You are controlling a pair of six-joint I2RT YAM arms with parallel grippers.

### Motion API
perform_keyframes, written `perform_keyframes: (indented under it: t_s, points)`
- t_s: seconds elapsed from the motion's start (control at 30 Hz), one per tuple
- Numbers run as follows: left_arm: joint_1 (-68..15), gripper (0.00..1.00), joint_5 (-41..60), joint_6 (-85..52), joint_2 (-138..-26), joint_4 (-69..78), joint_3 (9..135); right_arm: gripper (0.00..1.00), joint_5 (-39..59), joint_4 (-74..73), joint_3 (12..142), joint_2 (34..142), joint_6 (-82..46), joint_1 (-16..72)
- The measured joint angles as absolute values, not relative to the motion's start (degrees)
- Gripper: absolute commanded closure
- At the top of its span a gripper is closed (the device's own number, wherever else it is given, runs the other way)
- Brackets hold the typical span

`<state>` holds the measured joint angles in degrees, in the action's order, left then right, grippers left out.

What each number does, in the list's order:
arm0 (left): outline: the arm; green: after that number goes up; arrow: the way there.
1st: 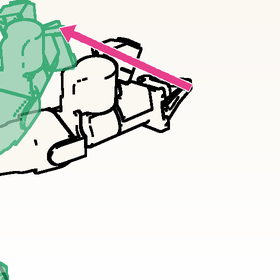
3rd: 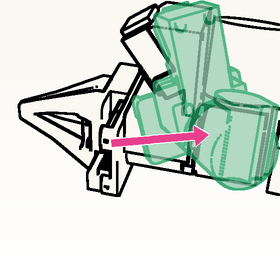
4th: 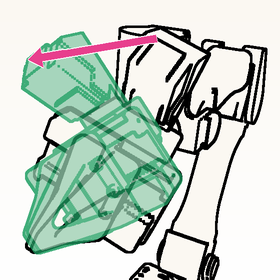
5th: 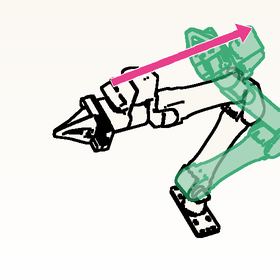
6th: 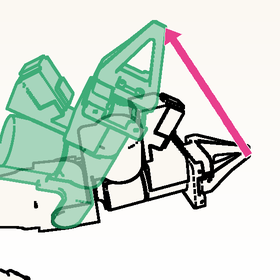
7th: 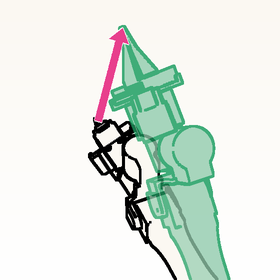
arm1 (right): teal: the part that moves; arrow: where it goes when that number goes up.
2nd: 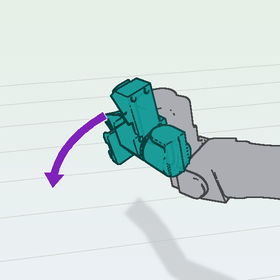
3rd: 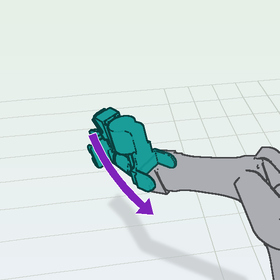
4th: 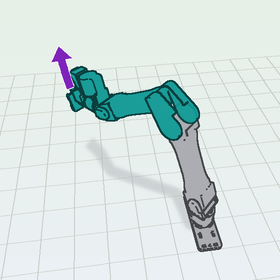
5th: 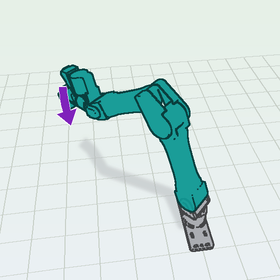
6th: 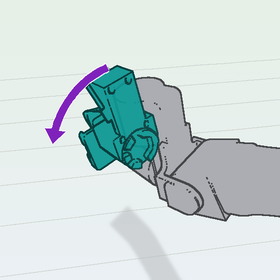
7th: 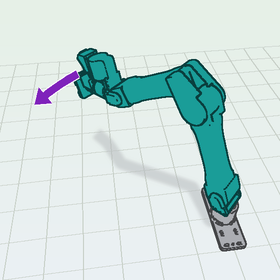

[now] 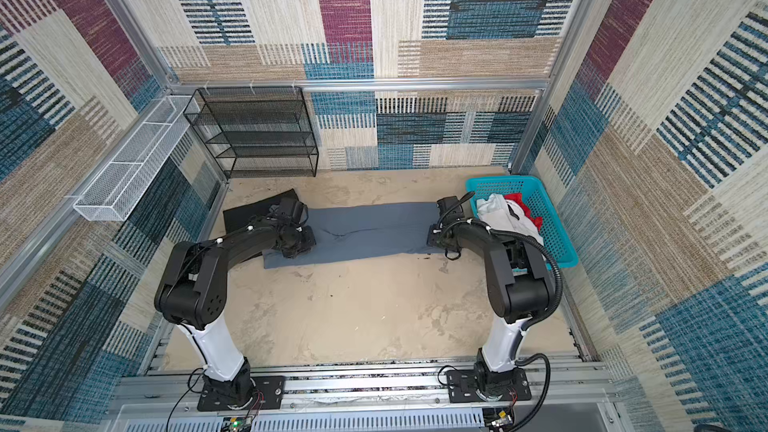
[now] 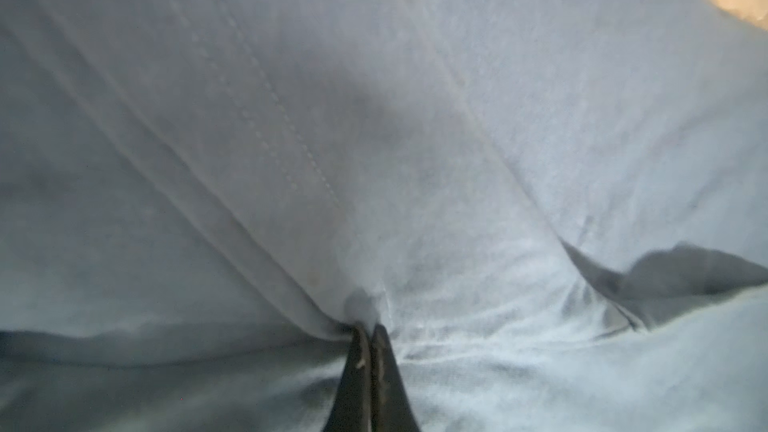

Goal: Fold and stack the t-shirts

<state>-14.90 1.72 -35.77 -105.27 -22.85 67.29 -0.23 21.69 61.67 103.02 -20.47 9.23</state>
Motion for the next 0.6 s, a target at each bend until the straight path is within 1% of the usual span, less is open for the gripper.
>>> perform_keyframes:
  t_s: [0.13,0.3,0.53,0.6]
  points:
    - [-14.9,1.0,1.8,-35.7,-104.2,-23.5,68.2,0.38,-0.2,21.2,60.4,102.3,-20.1,8.2]
    - [-14.9,1.0,1.6,-34.2,-104.4,-25.6,73.5,0.38,0.0,19.6,59.4,102.2,-19.6,7.8]
    - [-14.9,1.0,1.4,-29.4,-111.2,-29.9,85.6,0.38,0.5,17.6,58.7,102.2,-19.2,7.6]
    - [-14.9,1.0,1.7,-27.5,-114.6,-32.3,91.1,0.38,0.5,17.5,58.6,102.2,-19.2,7.6]
